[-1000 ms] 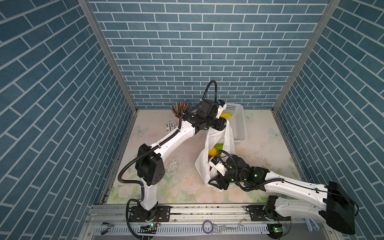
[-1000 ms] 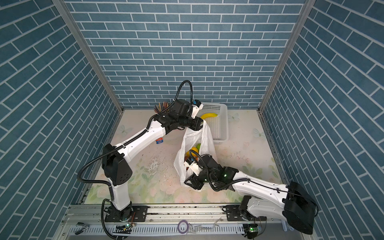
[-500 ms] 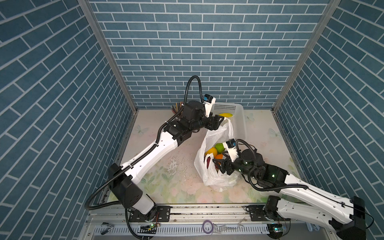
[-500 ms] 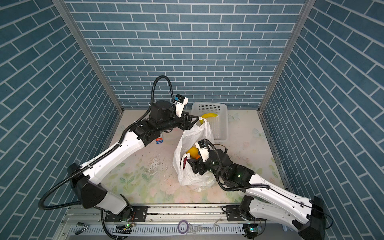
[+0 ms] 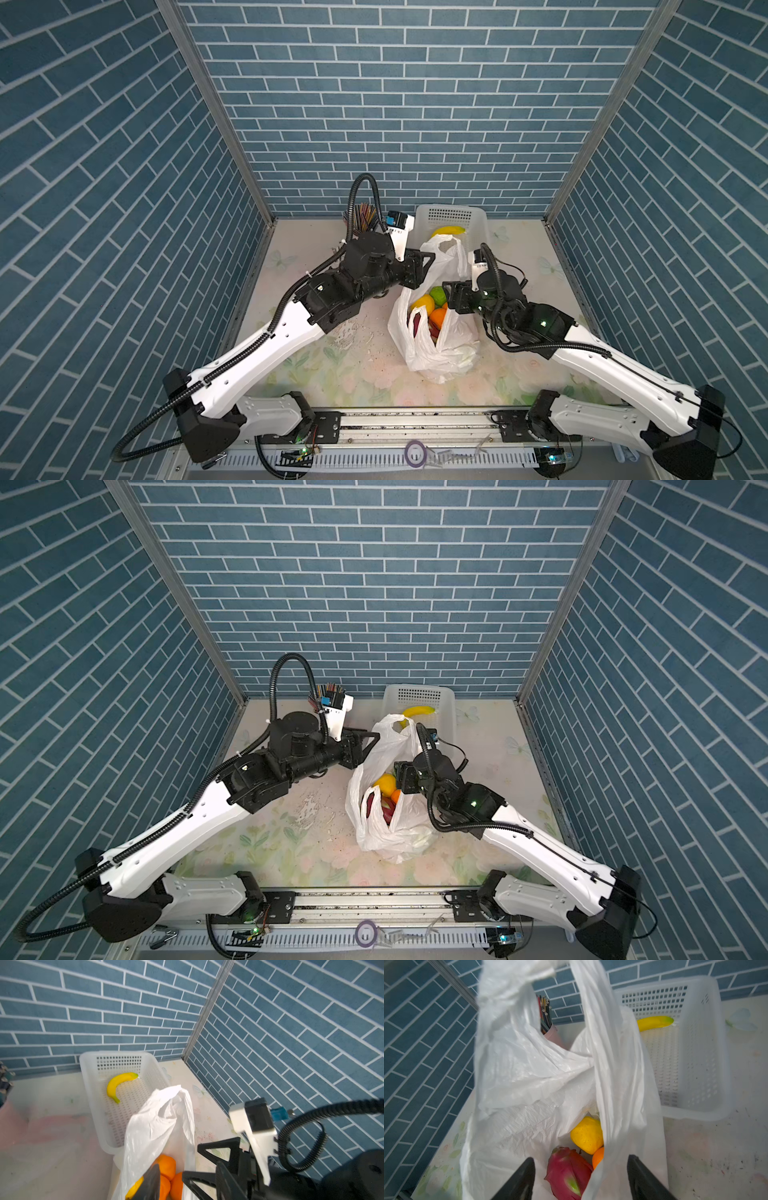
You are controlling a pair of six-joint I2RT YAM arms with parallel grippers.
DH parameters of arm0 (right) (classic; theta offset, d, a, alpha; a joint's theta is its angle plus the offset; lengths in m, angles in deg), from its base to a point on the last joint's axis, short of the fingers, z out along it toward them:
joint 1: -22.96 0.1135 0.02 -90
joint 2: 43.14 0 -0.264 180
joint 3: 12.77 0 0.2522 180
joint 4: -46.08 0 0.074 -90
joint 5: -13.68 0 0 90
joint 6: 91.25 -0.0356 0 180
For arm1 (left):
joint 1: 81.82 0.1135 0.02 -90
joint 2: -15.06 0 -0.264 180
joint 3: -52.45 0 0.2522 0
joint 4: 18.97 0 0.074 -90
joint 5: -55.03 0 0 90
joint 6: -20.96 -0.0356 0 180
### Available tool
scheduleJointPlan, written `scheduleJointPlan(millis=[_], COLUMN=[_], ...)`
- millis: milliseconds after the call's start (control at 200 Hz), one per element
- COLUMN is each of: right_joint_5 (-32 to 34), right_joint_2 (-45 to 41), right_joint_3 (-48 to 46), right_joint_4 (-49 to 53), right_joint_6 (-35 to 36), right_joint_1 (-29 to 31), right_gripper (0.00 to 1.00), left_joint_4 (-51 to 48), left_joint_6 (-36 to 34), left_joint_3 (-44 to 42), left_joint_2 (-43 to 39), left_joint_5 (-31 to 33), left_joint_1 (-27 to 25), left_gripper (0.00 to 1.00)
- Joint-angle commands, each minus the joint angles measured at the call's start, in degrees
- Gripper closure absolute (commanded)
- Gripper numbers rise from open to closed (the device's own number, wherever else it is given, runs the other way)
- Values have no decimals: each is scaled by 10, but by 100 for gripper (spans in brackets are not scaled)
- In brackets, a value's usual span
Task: Untie the knot of the plastic bag and take out the fruit
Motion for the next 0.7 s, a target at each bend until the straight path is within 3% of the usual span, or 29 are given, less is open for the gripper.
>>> scheduleJointPlan(millis=[0,135,220,475,695], right_joint_5=[-12,-19,-14,-42,-8], right_joint_2=[11,2,-6,-11,-14], right_joint_3=[-37,-99,-107,-92,-69], right_joint_4=[-18,-74,-68,-67,-56], right_joint_6=[-55,-33,-26,44,49], right_joint_1=[-8,-8,-9,-11,-48], right_gripper=[42,79,92,100,100], left_joint_4=[33,99,98,5,60], left_joint_6=[49,25,26,0,38], left_joint_3=[-69,-142,-153,-126,-219], left_joint_2=[27,50,76,182,138], left_joint_5=[1,24,32,24,-13], left_joint_1=[-20,-51,-55,-65,-114], left_gripper=[59,62,62,51,54])
